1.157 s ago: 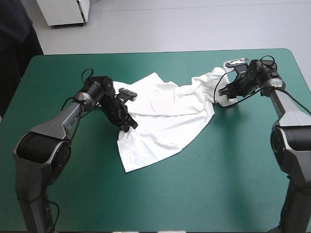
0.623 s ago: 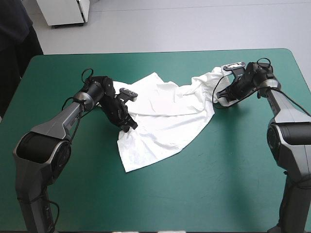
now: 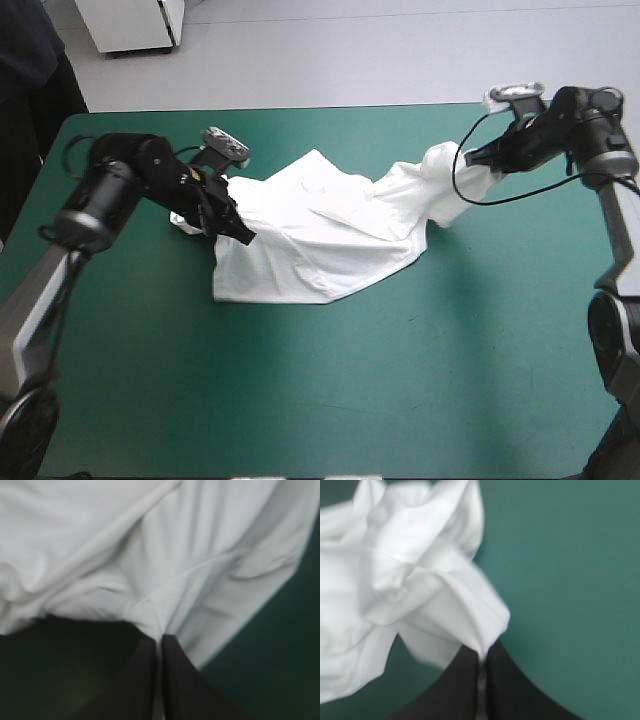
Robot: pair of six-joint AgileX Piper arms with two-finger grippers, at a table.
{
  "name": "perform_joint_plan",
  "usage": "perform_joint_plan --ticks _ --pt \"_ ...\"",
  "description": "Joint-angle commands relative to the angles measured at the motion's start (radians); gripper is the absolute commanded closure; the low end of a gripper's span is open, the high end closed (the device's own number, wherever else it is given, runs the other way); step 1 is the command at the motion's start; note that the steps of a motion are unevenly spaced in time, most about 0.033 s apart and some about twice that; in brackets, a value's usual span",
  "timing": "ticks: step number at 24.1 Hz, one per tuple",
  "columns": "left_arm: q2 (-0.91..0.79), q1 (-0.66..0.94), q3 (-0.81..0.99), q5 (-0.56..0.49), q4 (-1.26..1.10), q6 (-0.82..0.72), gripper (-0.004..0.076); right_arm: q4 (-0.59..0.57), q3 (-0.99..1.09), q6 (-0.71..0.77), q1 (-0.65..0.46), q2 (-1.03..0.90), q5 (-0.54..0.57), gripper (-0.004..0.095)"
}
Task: Fold the cloth
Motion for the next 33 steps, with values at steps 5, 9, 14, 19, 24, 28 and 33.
perform_joint_plan --ticks 5,9,14,19,24,28,33 --pt "-0.454 -0.004 -0.082 0.011 0.083 -0.018 0.0746 0.152 -0.145 0.029 -0.126 -0.303 -0.062 0.0921" --pt "-0.68 -0.004 -0.193 -0.229 0.111 -0.071 0.0746 0.23 -0.217 0.025 -0.159 -0.484 -0.149 0.0921" --pt "-0.75 -0.004 -0.281 -0.204 0.15 -0.1 0.0746 0.312 -0.303 -0.001 -0.157 -0.603 -0.175 0.0921" --pt "-0.744 -0.004 -0.35 -0.138 0.126 -0.111 0.0746 0.407 -0.385 -0.03 -0.157 -0.733 -0.175 0.0921" --pt "-0.708 -0.004 -0.368 -0.079 0.045 -0.109 0.0746 0.424 -0.392 -0.03 -0.157 -0.804 -0.166 0.0921" --pt "-0.655 -0.004 -0.366 -0.047 0.058 -0.132 0.0746 0.424 -0.37 -0.03 -0.157 -0.782 -0.132 0.0921" --pt "-0.527 -0.004 -0.366 -0.028 0.067 -0.171 0.0746 0.419 -0.264 -0.034 -0.157 -0.715 -0.128 0.0921"
